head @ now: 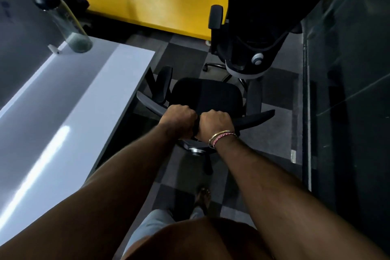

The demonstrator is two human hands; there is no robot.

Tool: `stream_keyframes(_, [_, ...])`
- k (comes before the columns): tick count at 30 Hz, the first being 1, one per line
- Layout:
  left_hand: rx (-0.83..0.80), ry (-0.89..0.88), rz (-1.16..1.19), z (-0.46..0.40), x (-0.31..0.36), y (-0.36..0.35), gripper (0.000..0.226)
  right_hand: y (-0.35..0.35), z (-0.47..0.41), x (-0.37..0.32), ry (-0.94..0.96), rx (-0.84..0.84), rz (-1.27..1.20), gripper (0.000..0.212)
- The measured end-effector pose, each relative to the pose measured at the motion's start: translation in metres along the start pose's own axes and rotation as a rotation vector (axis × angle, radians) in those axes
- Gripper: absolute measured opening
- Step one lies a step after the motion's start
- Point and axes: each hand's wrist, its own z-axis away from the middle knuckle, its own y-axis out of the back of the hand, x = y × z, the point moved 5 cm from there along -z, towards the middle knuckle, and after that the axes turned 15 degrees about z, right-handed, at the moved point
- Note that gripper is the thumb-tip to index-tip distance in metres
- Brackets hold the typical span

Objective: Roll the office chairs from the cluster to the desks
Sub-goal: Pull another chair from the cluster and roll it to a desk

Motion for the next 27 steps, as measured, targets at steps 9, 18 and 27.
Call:
stream_keyframes(9, [0.001, 0.045, 0.047, 0.079, 0.025, -0.022, 0.021, -0.003, 0.074, -0.033, 0.071, 0.016, 0.032, 0.032])
stream_keyframes(18, [0.011, 0.124, 0.064, 0.149, 0.059, -0.048, 0.023, -0.012, 0.145, -0.053, 0.117, 0.014, 0.069, 0.025])
stream_keyframes(27, [0.035, 0.275, 0.134, 0.194, 0.102, -0.055, 0.028, -0.020, 0.190, -0.049, 0.284, 0.088, 0.073, 0.023])
